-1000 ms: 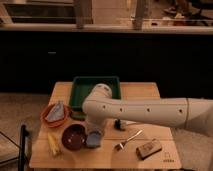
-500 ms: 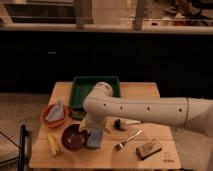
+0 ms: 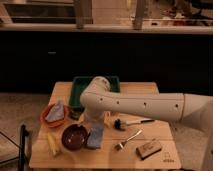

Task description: Place sponge in metal cup

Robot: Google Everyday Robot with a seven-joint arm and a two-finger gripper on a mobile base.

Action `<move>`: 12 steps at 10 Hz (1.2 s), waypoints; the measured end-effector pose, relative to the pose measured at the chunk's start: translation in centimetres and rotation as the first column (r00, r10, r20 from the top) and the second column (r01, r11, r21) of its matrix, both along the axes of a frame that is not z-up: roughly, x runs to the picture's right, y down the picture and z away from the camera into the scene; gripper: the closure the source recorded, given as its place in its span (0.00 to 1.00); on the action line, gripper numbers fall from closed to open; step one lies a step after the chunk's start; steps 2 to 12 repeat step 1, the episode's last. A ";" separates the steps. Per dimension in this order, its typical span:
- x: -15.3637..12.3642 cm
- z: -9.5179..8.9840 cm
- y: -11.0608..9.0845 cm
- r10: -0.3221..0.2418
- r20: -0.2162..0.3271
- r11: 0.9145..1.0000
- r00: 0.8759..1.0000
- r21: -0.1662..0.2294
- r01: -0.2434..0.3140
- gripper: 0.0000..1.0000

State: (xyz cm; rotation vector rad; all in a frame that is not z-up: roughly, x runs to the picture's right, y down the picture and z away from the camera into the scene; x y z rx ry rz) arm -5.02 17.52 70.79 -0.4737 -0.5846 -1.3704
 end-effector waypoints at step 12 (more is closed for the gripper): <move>0.1 -0.1 -0.8 0.003 -0.007 1.000 1.000 0.011 -0.003 0.20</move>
